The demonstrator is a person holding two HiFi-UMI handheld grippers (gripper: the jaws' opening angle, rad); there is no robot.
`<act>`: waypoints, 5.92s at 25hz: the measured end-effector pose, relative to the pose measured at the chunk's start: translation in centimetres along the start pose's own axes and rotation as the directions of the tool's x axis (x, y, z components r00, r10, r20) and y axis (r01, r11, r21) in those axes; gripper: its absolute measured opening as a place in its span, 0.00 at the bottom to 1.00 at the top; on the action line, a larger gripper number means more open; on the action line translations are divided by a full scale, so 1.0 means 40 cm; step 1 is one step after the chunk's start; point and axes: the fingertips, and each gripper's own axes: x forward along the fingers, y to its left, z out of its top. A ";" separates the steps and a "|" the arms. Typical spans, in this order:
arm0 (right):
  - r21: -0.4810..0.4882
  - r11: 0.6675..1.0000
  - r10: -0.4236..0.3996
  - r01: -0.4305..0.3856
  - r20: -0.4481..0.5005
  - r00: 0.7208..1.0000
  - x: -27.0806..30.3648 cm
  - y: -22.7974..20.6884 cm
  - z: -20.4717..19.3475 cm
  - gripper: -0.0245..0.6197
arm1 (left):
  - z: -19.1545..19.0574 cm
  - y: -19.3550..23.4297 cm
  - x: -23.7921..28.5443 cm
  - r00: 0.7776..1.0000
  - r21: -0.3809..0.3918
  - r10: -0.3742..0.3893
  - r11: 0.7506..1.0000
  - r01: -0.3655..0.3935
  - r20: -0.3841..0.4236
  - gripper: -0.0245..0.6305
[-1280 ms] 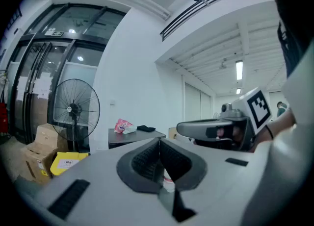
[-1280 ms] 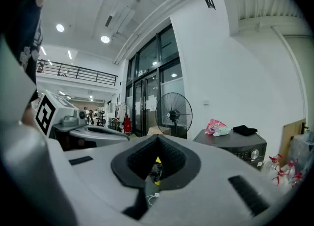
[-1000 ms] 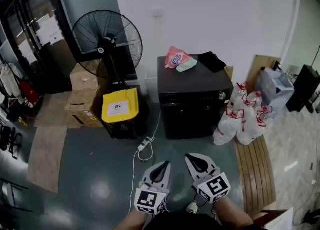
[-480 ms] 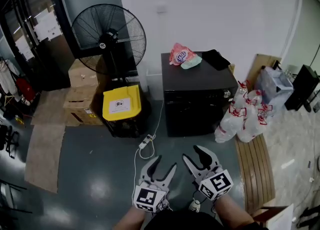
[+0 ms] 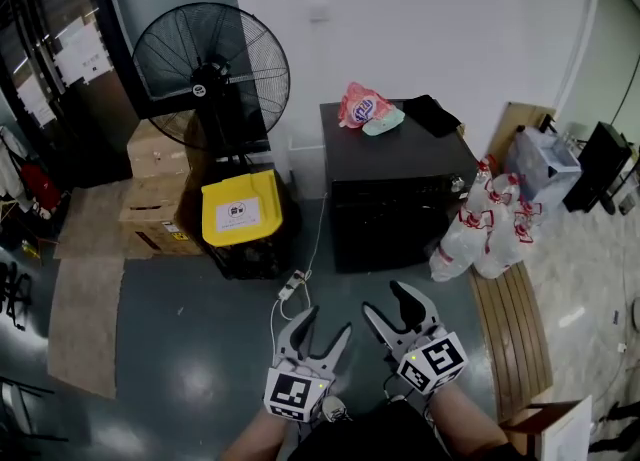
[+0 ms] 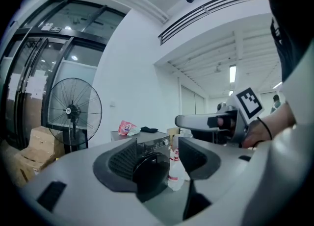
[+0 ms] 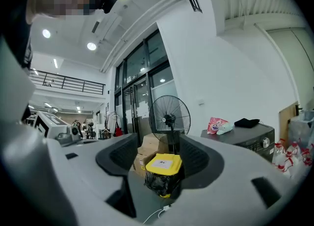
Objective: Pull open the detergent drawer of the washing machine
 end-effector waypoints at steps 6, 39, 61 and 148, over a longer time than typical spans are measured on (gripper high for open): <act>-0.002 1.000 0.008 -0.008 -0.005 1.000 0.044 -0.024 -0.008 0.47 | -0.008 0.037 0.026 1.000 -0.021 0.014 1.000 -0.014 -0.010 0.41; 0.113 0.991 0.078 -0.078 0.009 0.997 0.427 -0.632 0.002 0.52 | 0.066 0.220 0.659 0.990 0.014 0.140 0.990 -0.139 -0.022 0.41; 0.504 0.815 -0.284 0.287 -0.084 0.955 0.705 -0.772 -0.233 0.66 | -0.033 0.529 0.864 0.975 -0.019 -0.201 0.980 0.200 -0.098 0.41; 0.976 0.030 -0.443 0.217 -0.181 0.878 0.671 -0.837 -0.673 0.70 | -0.201 0.509 0.822 0.930 -0.050 -0.317 0.948 0.313 -0.188 0.41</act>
